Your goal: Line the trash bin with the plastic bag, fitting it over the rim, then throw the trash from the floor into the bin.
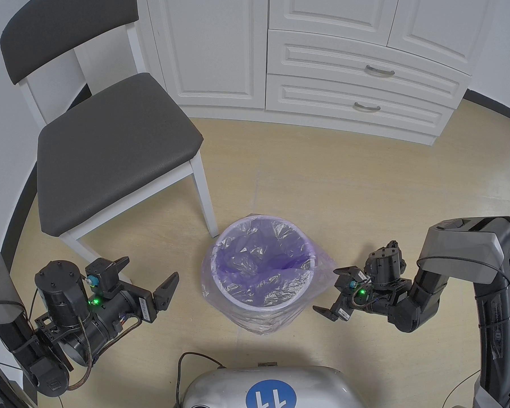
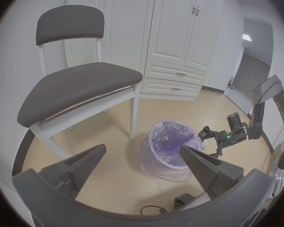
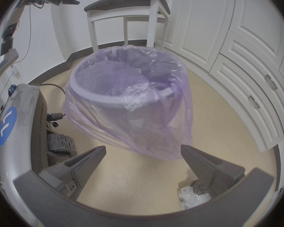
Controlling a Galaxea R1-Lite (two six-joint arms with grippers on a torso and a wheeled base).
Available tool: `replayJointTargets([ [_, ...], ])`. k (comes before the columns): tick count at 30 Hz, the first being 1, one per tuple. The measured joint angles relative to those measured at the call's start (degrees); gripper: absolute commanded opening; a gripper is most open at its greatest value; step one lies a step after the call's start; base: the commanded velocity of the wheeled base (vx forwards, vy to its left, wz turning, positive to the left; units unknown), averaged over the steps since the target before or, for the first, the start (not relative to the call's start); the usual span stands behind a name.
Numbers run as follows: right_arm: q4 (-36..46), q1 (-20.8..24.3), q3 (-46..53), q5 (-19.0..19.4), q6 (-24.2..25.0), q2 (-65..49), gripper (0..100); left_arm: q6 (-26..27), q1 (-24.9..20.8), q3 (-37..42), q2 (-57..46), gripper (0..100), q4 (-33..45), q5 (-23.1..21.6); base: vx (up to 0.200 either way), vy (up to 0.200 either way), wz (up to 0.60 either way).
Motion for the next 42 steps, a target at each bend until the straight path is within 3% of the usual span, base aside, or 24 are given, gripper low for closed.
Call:
replayJointTargets([
  [16, 1.6, 3.8, -3.9, 0.1, 0.0, 2.0, 100, 0.0, 0.0, 0.0, 0.1, 100, 0.0, 0.0, 0.000, 0.000, 0.00],
  [17, 1.9, 3.9, -4.3, 0.1, -0.1, 2.3, 0, 0.0, 0.0, 0.0, 0.1, 100, 0.0, 0.0, 0.000, 0.000, 0.00],
  [35, 6.2, 3.1, -7.7, -0.1, -0.7, 4.6, 0, 0.0, 0.0, 0.0, 0.2, 100, 0.0, 0.0, 0.000, 0.000, 0.00],
  [42, 14.0, 2.6, -11.2, -1.6, -1.0, 5.0, 0, 0.0, 0.0, 0.0, 0.3, 100, 0.0, 0.0, 0.000, 0.000, 0.00],
])
